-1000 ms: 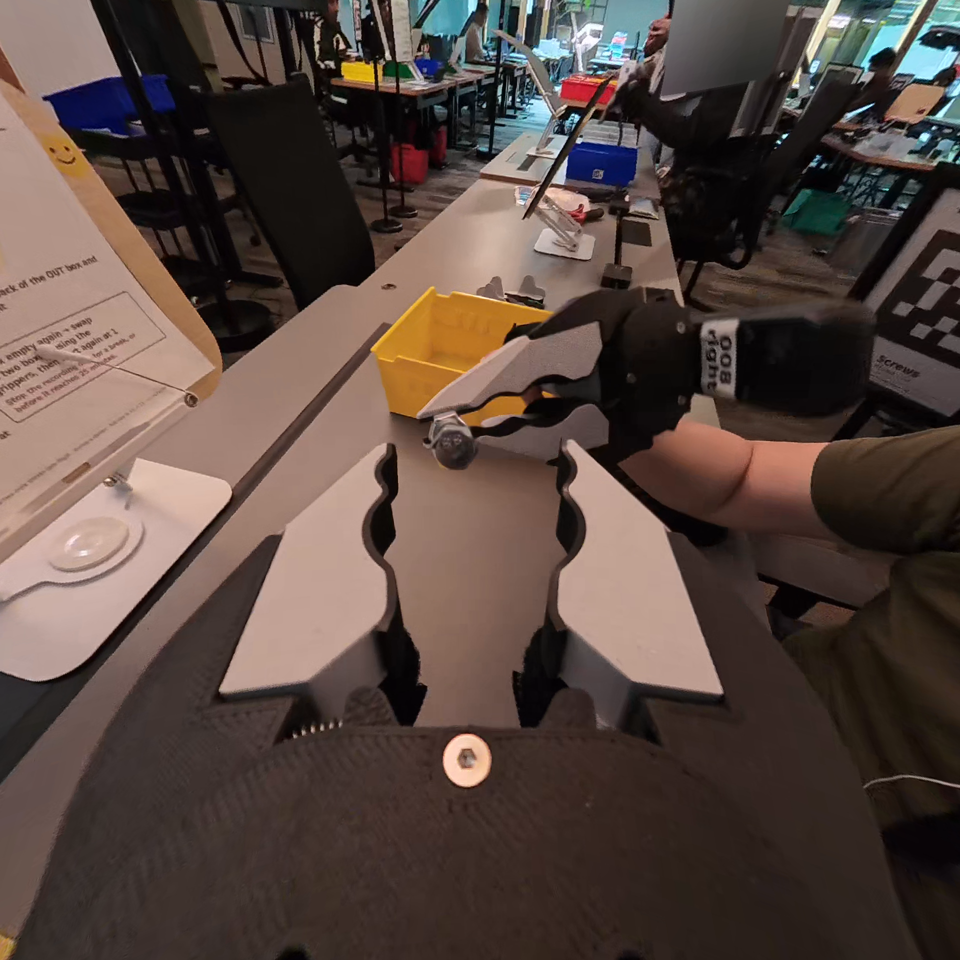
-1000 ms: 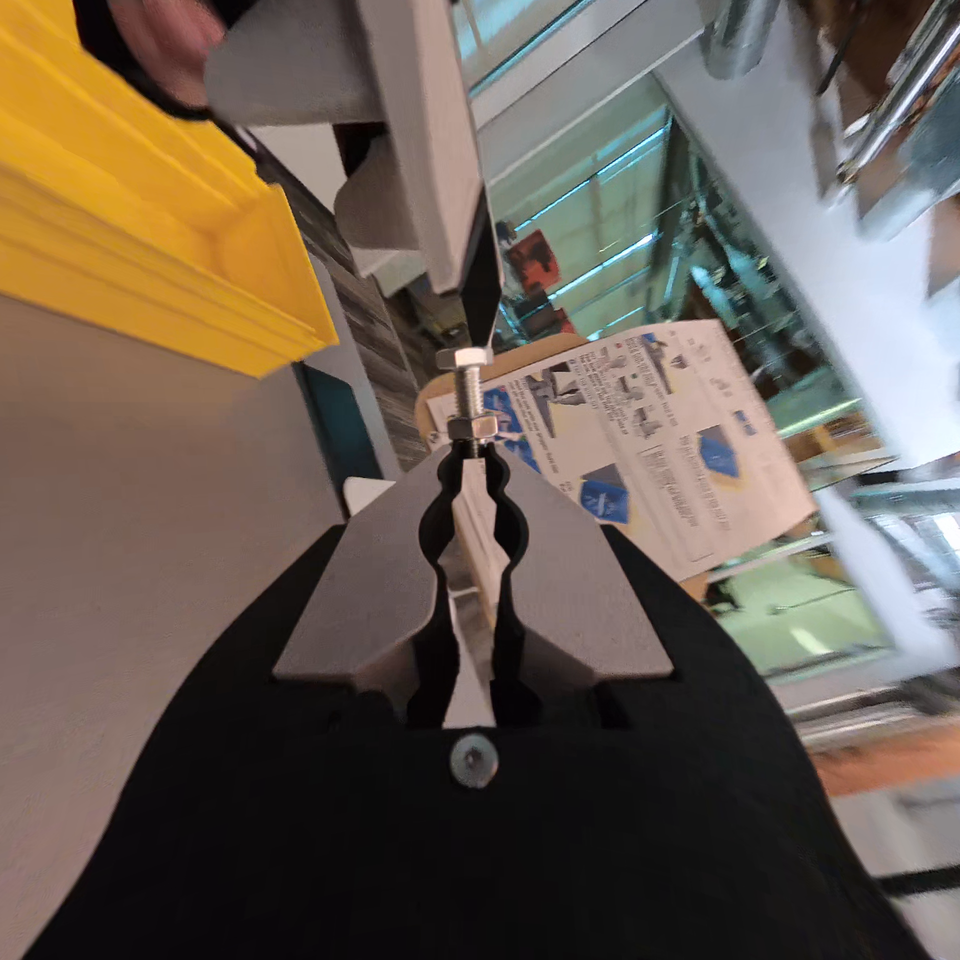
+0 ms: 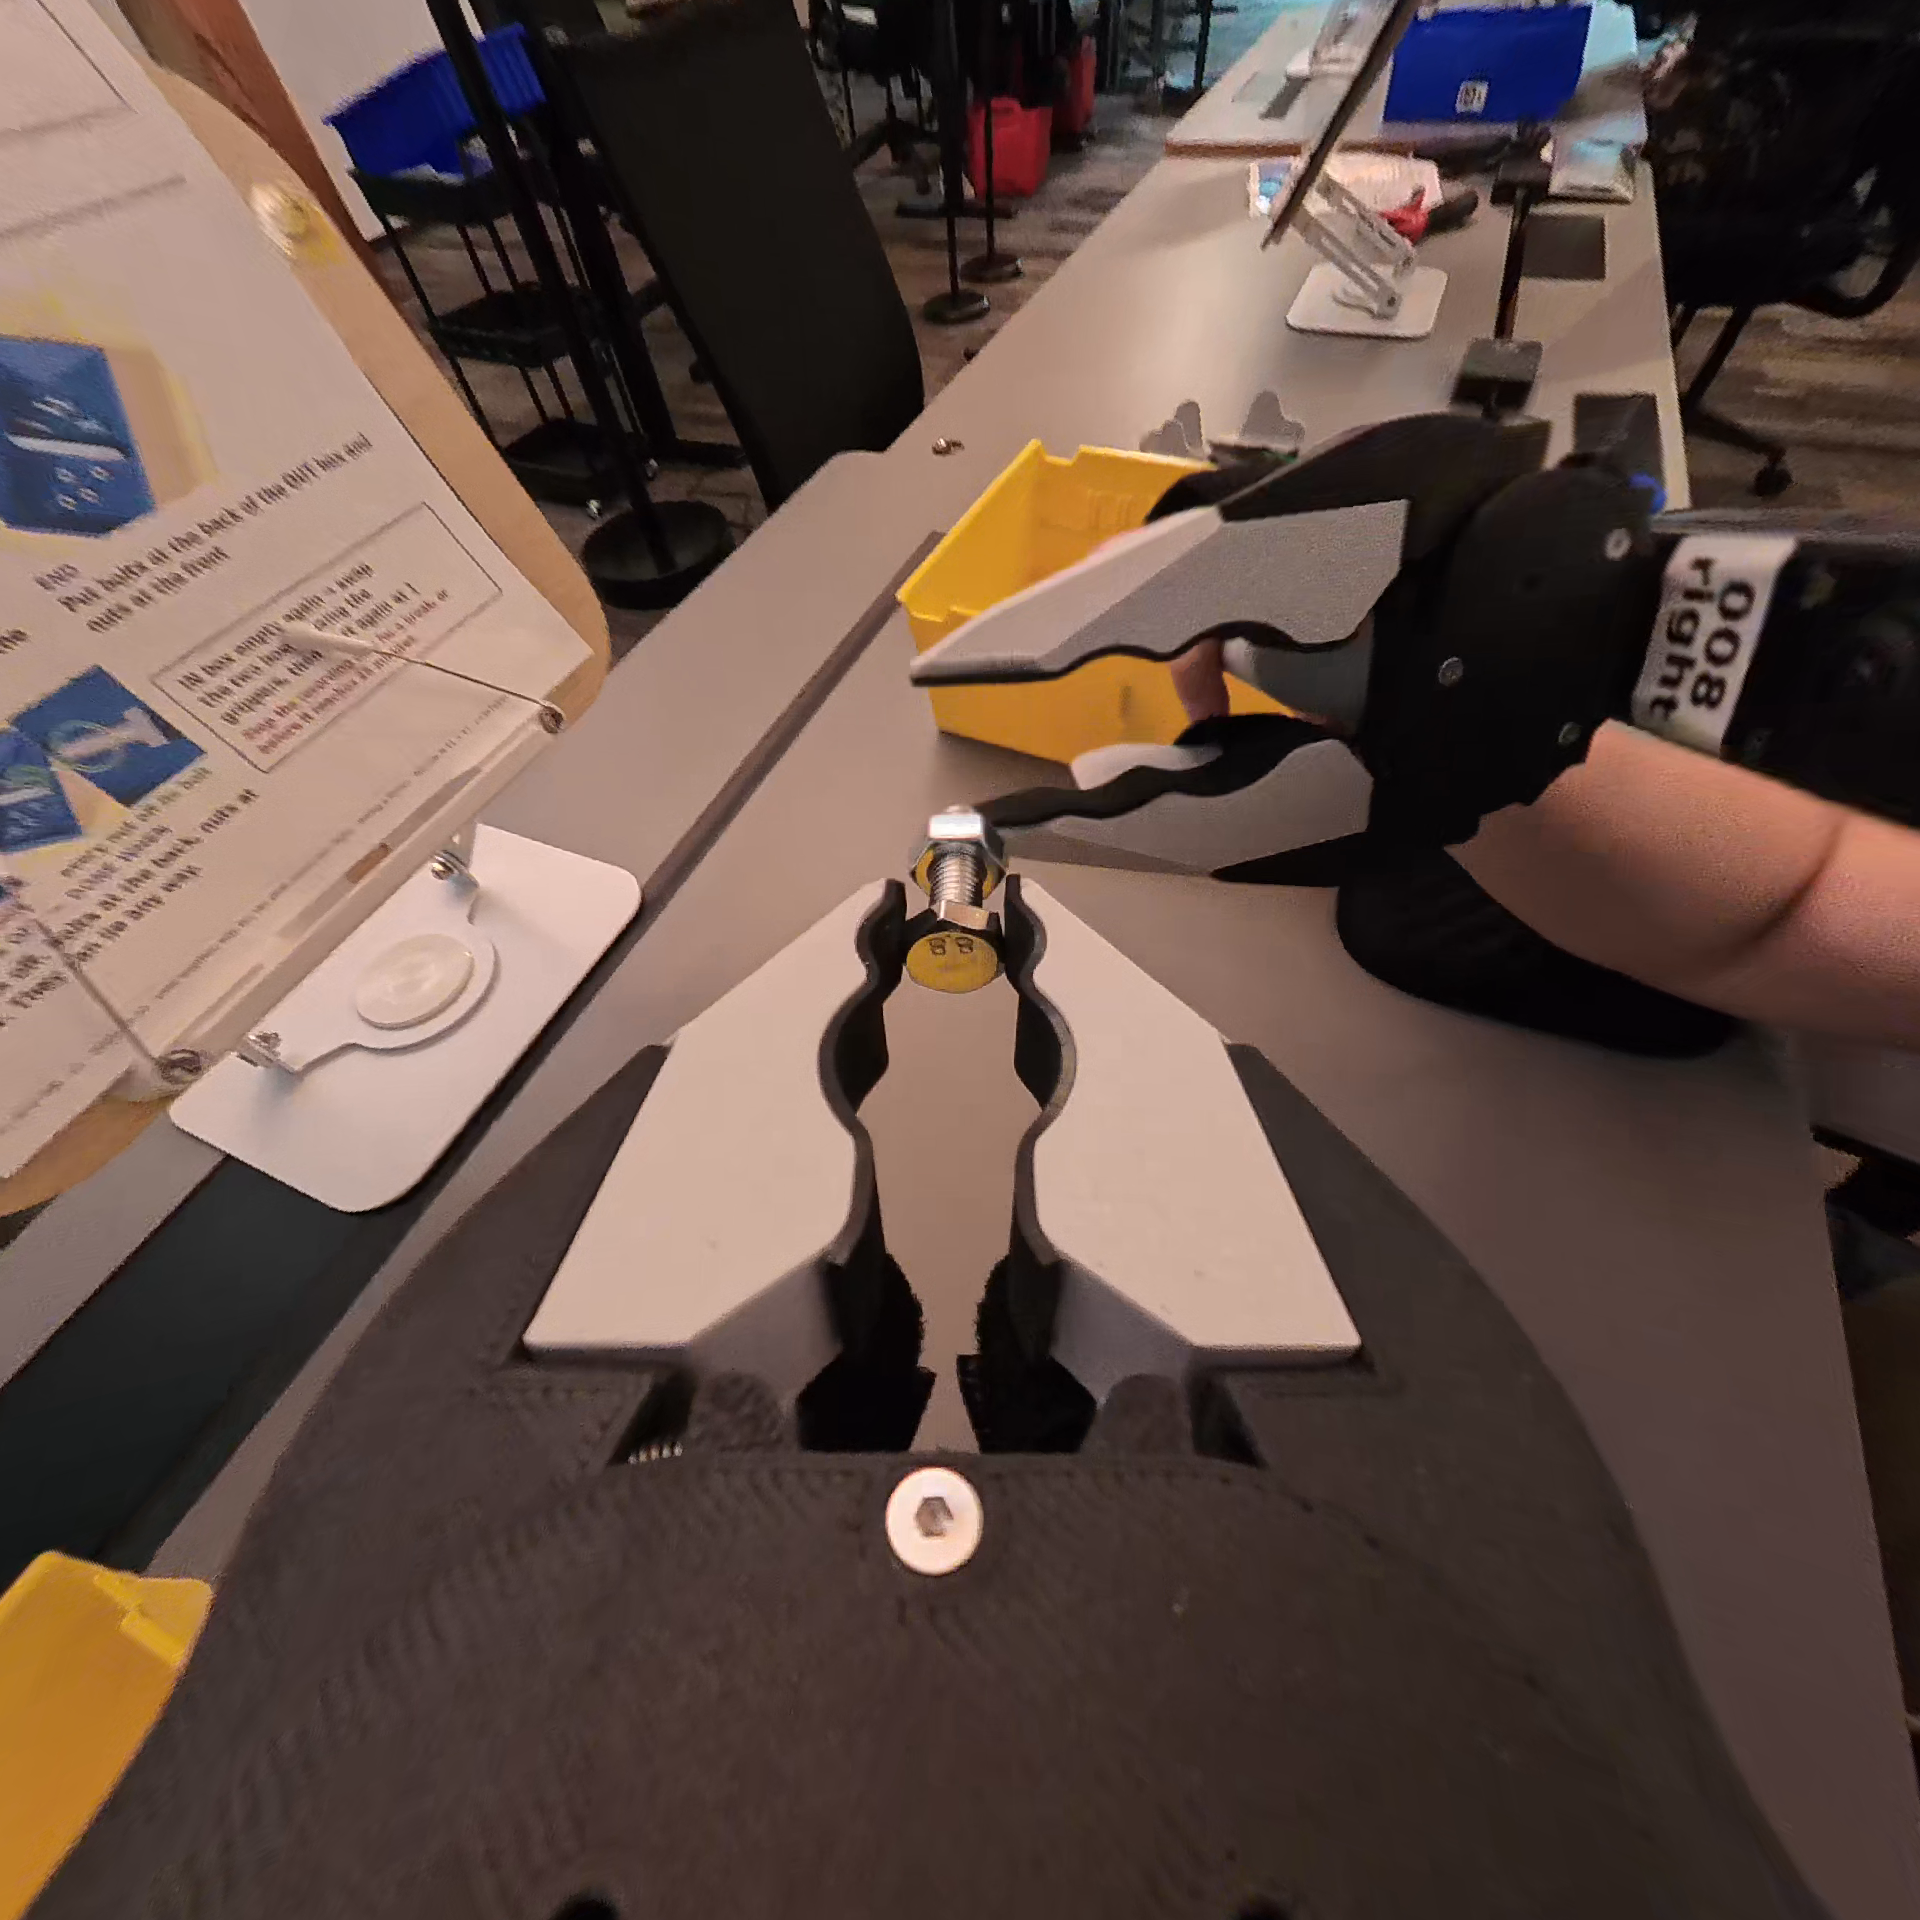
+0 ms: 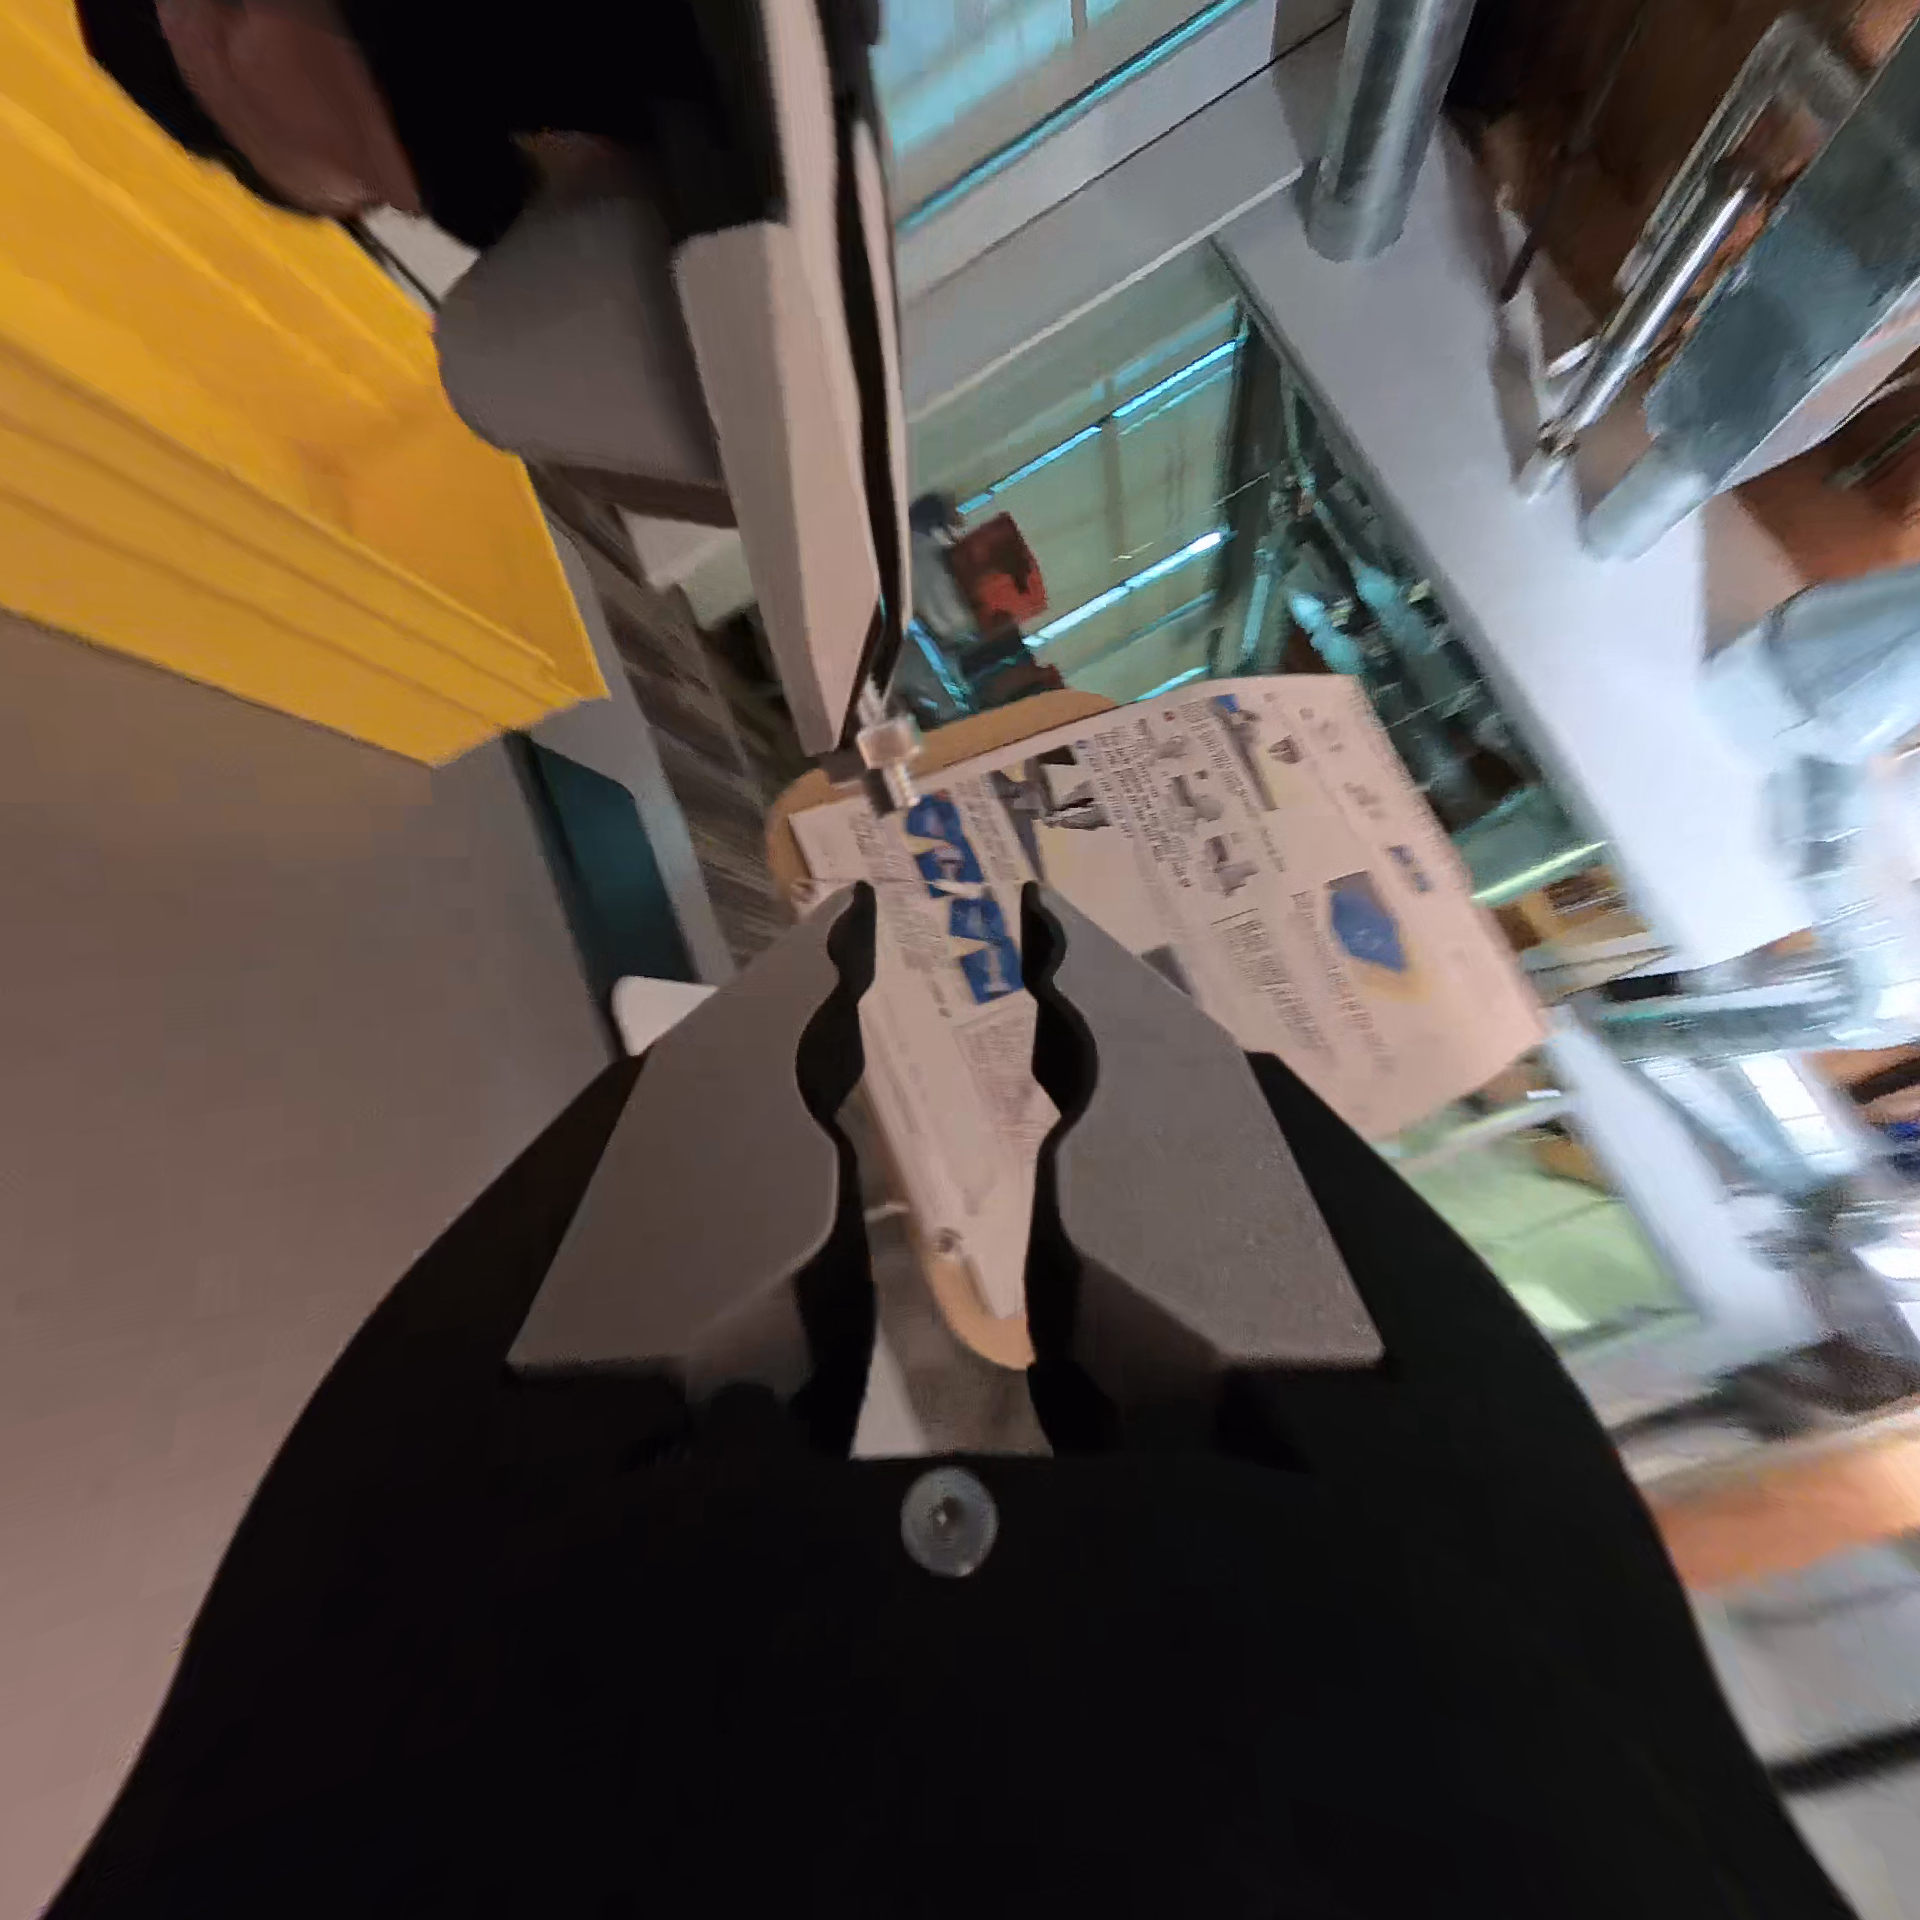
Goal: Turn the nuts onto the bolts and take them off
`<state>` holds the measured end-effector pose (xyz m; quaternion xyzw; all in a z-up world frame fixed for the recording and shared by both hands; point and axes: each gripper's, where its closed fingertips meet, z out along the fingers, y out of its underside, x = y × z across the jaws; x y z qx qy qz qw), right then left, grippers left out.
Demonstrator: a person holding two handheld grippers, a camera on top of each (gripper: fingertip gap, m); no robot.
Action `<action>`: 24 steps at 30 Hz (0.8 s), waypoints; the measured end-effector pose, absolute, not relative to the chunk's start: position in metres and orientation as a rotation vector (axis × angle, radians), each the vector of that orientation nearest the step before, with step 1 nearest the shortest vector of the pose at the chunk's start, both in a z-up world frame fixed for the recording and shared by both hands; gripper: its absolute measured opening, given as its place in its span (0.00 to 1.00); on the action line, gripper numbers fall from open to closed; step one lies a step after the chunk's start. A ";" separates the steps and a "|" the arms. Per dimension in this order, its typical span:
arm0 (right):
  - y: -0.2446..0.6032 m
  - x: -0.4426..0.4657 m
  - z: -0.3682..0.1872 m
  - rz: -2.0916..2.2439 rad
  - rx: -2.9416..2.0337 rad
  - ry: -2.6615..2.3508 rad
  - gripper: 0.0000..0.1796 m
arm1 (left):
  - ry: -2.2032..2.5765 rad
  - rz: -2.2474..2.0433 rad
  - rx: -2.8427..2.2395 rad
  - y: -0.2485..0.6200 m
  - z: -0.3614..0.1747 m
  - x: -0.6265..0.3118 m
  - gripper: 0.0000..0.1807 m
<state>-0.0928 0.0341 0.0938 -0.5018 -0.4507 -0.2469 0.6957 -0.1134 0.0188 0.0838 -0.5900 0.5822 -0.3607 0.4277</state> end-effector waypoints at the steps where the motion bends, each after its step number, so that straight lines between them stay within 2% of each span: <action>1: 0.035 -0.093 0.091 -0.423 -1.172 -0.984 0.15 | 1.429 -0.903 -1.457 0.021 0.089 -0.115 0.09; 3: 0.035 -0.101 0.082 -0.023 -1.326 -0.913 0.15 | 1.389 -0.924 -1.425 0.021 0.099 -0.117 0.09; 5: 0.027 -0.113 0.088 0.463 -1.403 -0.777 0.21 | 1.356 -0.946 -1.385 0.020 0.109 -0.119 0.09; 9: 0.011 -0.117 0.118 1.244 -1.320 -0.488 0.20 | 1.308 -0.933 -1.311 0.018 0.124 -0.123 0.09; 13: 0.011 -0.116 0.123 1.569 -1.272 -0.336 0.18 | 1.321 -0.902 -1.227 0.008 0.132 -0.122 0.09; 15: 0.006 -0.116 0.128 1.690 -1.237 -0.313 0.14 | 1.326 -0.876 -1.205 0.005 0.133 -0.121 0.09; 24: 0.004 -0.111 0.130 1.753 -1.211 -0.286 0.08 | 1.374 -0.843 -1.194 -0.004 0.125 -0.111 0.09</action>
